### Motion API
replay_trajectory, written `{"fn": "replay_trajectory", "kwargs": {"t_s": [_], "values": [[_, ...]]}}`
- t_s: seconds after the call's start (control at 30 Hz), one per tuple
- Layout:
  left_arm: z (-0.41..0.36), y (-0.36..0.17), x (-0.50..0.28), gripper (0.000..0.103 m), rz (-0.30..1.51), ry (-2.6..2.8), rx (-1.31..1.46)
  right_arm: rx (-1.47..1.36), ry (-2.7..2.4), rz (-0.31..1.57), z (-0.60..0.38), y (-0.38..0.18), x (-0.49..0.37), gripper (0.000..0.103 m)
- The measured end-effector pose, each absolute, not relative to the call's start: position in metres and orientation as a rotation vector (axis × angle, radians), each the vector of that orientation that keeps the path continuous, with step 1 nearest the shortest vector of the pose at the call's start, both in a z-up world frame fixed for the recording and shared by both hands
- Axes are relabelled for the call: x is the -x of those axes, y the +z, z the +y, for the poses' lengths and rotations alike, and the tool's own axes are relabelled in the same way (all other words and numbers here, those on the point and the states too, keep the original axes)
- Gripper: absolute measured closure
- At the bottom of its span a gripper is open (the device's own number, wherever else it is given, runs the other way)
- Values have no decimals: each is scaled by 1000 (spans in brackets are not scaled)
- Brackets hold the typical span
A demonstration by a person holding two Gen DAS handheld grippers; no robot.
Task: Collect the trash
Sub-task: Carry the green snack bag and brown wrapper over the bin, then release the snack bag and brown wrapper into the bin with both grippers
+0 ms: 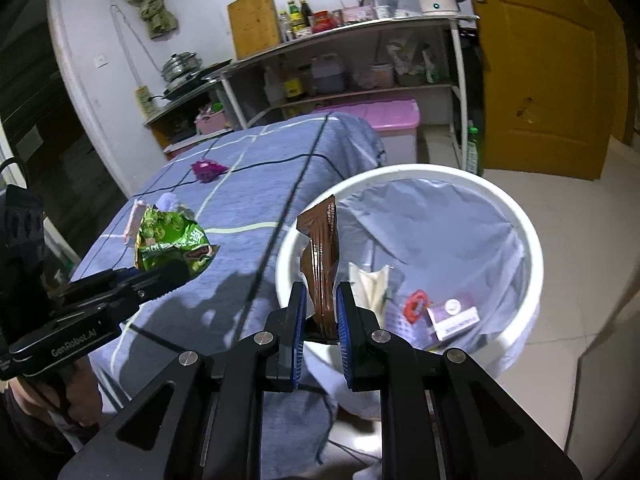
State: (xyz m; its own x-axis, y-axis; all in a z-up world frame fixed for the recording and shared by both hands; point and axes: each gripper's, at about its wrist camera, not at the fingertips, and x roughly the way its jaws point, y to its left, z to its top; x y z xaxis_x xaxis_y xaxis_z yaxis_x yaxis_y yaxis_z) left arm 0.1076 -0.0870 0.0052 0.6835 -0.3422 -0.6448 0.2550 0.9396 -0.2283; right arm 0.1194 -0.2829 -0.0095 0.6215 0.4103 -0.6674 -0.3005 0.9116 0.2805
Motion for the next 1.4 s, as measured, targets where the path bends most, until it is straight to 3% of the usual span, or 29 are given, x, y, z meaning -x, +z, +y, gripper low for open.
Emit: {"fn": "replay_trajectory", "kwargs": {"t_s": [0.57,0.67,0.73,0.83,0.9,1.07,1.2,1.4], "values": [[-140,-12,-142,77,820,-449,85,-190,351,874,-319,-30,-137,87],[-142,-14,-145,73,827,-451,87,-192,350,882,-321,-32,-138,87],[-143,-14,-145,63,830,-454,91,-190,350,887,-322,-34,-139,87],[-144,-16,-146,61,833,-454,94,-184,349,887,-322,-34,-139,79],[-144,-16,-146,60,837,-452,89,-186,348,887,-321,-35,-140,65],[-143,-16,-145,60,834,-451,91,-192,344,880,-321,-33,-140,65],[-142,-14,-145,51,825,-461,95,-193,337,868,-322,-29,-137,65],[-139,-12,-142,51,816,-458,102,-193,330,861,-324,-27,-133,65]]}}
